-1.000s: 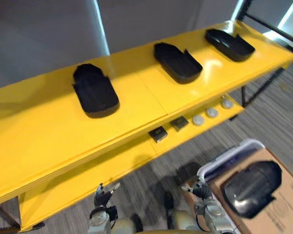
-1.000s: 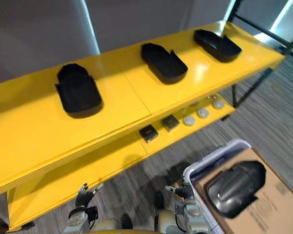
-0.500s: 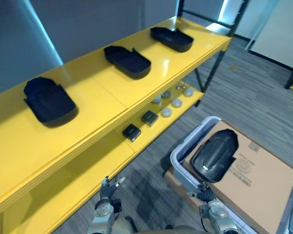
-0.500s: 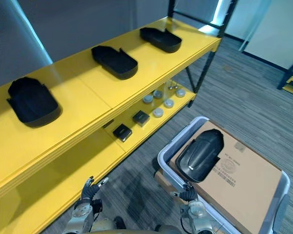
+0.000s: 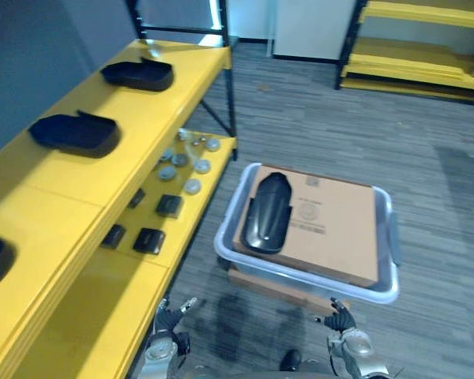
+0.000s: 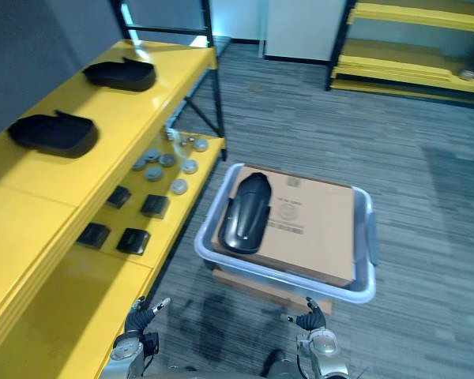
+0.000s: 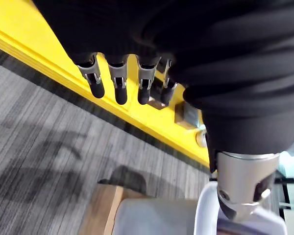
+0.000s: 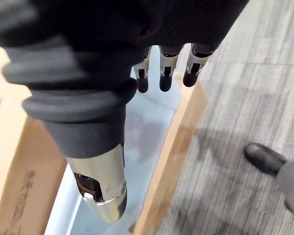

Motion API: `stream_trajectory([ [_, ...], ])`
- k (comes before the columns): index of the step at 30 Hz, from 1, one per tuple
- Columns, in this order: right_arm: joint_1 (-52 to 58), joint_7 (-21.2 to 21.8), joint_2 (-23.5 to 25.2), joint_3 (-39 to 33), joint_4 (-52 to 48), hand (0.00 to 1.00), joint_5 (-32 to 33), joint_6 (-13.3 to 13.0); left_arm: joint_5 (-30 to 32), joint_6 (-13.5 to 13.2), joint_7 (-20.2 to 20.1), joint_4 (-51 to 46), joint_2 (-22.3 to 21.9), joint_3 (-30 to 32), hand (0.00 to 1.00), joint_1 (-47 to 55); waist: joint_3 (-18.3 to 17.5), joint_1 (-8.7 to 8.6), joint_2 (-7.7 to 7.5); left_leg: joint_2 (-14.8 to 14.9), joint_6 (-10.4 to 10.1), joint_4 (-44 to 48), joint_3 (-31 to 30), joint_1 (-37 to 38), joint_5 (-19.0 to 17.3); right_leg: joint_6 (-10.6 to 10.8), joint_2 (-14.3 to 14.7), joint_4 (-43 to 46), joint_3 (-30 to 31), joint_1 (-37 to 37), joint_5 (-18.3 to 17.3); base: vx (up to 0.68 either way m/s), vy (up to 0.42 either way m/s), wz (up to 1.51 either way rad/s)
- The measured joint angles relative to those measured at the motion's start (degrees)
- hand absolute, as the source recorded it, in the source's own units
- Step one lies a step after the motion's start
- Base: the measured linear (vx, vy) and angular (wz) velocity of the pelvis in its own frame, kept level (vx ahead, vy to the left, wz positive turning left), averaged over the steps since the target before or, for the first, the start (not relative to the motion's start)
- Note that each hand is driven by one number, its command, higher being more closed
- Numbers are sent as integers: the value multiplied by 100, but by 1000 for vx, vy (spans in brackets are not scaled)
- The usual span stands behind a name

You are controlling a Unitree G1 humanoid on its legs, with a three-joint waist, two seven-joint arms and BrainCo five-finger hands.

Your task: Walk over and take plastic housings, then place them on the shelf

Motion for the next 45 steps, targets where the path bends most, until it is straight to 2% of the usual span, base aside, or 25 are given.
stream_trajectory([
  [1,15,-25,-6,-104,-58,0,65,-6,-2,1,0,0,-40,-20,0,9,74,7,18,-194,-50,180,-833,-100,-178,-44,-25,123,167,1,-117,-59,-9,-69],
  [2,-2,-76,-44,-186,-64,0,126,-13,-3,6,-1,-2,-69,-27,0,43,132,43,28,-524,-181,272,-1511,-203,-356,-53,-62,212,367,-1,-165,-26,41,-74],
  [4,-2,-119,-69,-228,-60,0,180,-21,-6,16,0,-15,-72,-35,0,101,163,97,11,-958,-231,172,-2175,-365,-408,-15,-118,336,613,-43,-198,7,63,-75],
  [5,20,-119,-88,-235,-62,0,195,-44,-23,18,2,-18,-72,-40,0,130,145,112,117,-1179,-238,-66,-2464,-503,-299,66,-103,489,728,-99,-258,63,98,-77],
  [6,35,-117,-92,-250,-24,0,245,-43,-64,19,2,-23,-16,-62,0,147,119,112,230,-1191,-11,-88,-2367,-505,-365,185,-103,739,882,-176,-350,82,93,-52],
  [8,113,-109,42,-256,-22,0,303,-43,-71,18,7,-26,47,-77,0,153,60,92,157,-1313,-3,-362,-2327,-372,-365,264,-193,734,972,-215,-354,92,84,-20],
  [12,142,-113,102,-450,-22,0,379,-44,-64,31,4,-11,68,-82,0,144,-6,69,109,-1498,117,-806,-2361,-174,-186,378,-296,553,930,-160,-273,121,73,7],
  [17,112,-124,105,-657,-23,0,525,-87,-68,32,8,66,230,-57,0,238,-152,81,22,-1598,157,-1210,-2362,67,-68,450,-275,25,941,164,-71,115,60,4],
  [18,63,-142,111,-814,-40,0,582,-102,-69,30,11,69,237,25,0,309,-201,88,5,-1606,171,-1361,-2360,133,-9,444,-244,-173,971,214,81,100,44,2],
  [21,80,-247,119,-1111,-153,0,636,-110,-70,33,15,87,239,101,0,420,-232,90,-56,-1651,201,-1422,-2363,192,11,467,-228,-386,973,345,188,62,45,3],
  [25,288,-469,94,-1545,-1443,0,726,-110,-68,39,10,85,216,270,0,643,-272,69,-141,-1783,251,-1474,-2367,190,46,593,-319,-618,972,444,304,25,62,4],
  [27,308,-576,60,-1562,-2020,0,749,-112,-67,38,11,79,218,292,0,706,-280,70,-148,-1794,291,-1551,-2365,170,77,592,-313,-697,971,458,381,-35,54,0],
  [29,299,-622,59,-1494,-2995,0,740,-120,-66,38,8,80,213,306,0,734,-295,69,-224,-1837,330,-1677,-2410,180,165,624,-329,-779,949,450,429,-49,34,10],
  [32,170,-656,65,-1179,-3812,0,584,-227,-65,34,6,85,182,300,0,832,-309,81,-337,-1881,346,-1775,-2508,182,275,643,-352,-844,920,450,448,-40,6,13],
  [34,92,-714,64,-937,-4106,0,484,-299,-63,33,5,87,144,252,0,844,-309,93,-349,-1884,355,-1858,-2594,156,314,653,-340,-894,836,450,480,-100,-18,23],
  [36,-93,-708,54,-623,-4166,0,281,-321,-60,30,0,92,143,176,0,857,-301,97,-362,-1893,358,-1881,-2703,61,362,661,-329,-939,781,439,522,-135,-18,22],
  [39,-570,-605,-41,62,-4115,0,-363,-322,-41,-17,-21,95,165,48,0,816,-298,134,-364,-1940,366,-2140,-2930,-37,599,652,-320,-1026,610,337,593,-101,-15,28],
  [41,-788,-580,-53,204,-4019,0,-588,-317,-35,-20,-50,94,162,22,0,786,-293,168,-360,-1964,368,-2195,-3016,-76,662,653,-315,-1057,535,304,624,-25,6,27],
  [43,-1192,-571,-76,376,-3566,0,-977,-296,10,-85,-111,87,163,-11,0,765,-291,281,-361,-1982,384,-2219,-3154,-158,741,648,-316,-1077,405,281,644,-20,0,32],
  [45,-1496,-575,-75,484,-3106,0,-1099,-242,10,-98,-108,78,166,-10,0,765,-263,303,-364,-2004,388,-2220,-3289,-216,777,645,-322,-1107,290,304,648,5,0,35],
])
